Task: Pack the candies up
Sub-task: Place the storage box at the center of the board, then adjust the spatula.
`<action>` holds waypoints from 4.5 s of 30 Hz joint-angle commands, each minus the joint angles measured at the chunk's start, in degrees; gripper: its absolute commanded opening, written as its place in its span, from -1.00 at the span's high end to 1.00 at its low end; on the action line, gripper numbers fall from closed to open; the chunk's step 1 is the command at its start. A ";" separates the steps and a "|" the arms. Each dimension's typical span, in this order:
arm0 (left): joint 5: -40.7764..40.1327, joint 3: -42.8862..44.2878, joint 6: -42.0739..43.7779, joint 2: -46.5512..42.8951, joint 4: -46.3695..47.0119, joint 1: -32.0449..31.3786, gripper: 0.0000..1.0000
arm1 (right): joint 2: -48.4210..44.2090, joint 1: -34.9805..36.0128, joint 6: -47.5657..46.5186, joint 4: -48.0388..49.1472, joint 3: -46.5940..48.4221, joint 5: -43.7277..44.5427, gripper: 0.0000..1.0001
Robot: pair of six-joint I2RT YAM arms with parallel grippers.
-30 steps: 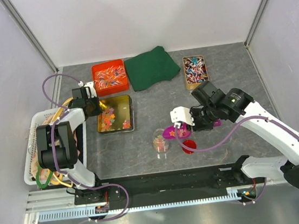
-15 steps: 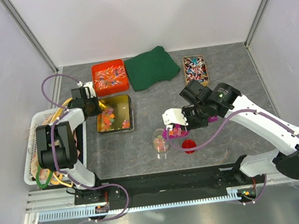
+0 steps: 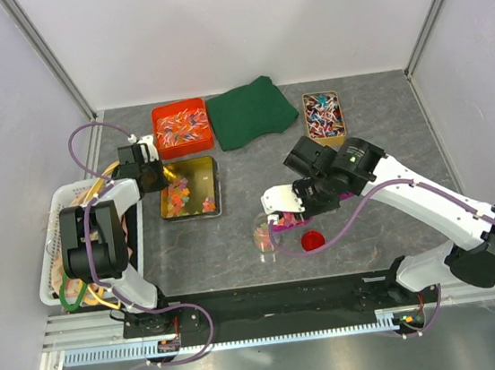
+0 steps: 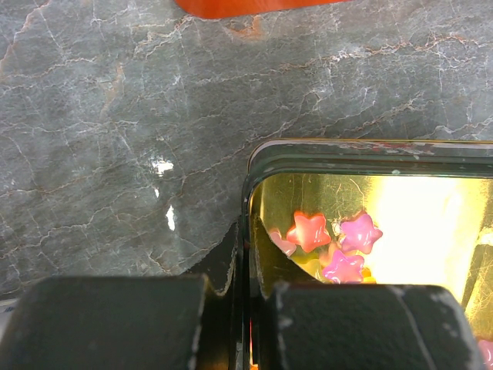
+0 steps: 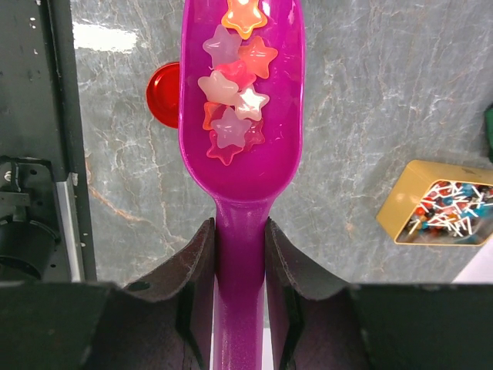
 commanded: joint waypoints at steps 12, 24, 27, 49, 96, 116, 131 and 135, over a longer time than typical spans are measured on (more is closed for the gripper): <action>0.90 -0.06 0.53 -0.23 2.96 0.97 0.96 | 3.06 3.46 -1.25 -3.77 6.82 6.87 1.00; 0.63 -0.06 0.44 -0.14 2.96 1.15 0.96 | 4.29 5.31 -1.25 -5.09 7.79 9.41 1.00; 0.55 -0.06 0.35 -0.05 2.96 1.15 0.96 | 4.20 5.57 -1.25 -5.18 7.62 9.85 1.00; -0.33 0.29 0.26 0.30 2.60 1.15 0.96 | 5.26 10.67 -1.25 -7.29 8.32 17.24 1.00; -9.04 6.09 5.80 3.11 -4.25 -8.26 0.56 | -2.65 -1.99 -1.43 13.52 4.90 8.28 1.00; 28.29 18.12 14.94 -4.10 -18.64 -8.09 -0.89 | -3.88 -3.57 11.93 51.13 -13.47 15.12 1.00; 60.74 31.23 3.78 5.74 -22.44 -8.26 -0.99 | -0.72 -3.66 13.52 61.26 -15.76 20.75 1.00; 67.16 33.60 2.46 8.20 -22.44 -8.52 -0.97 | -0.10 -3.74 13.52 62.14 -16.29 20.85 1.00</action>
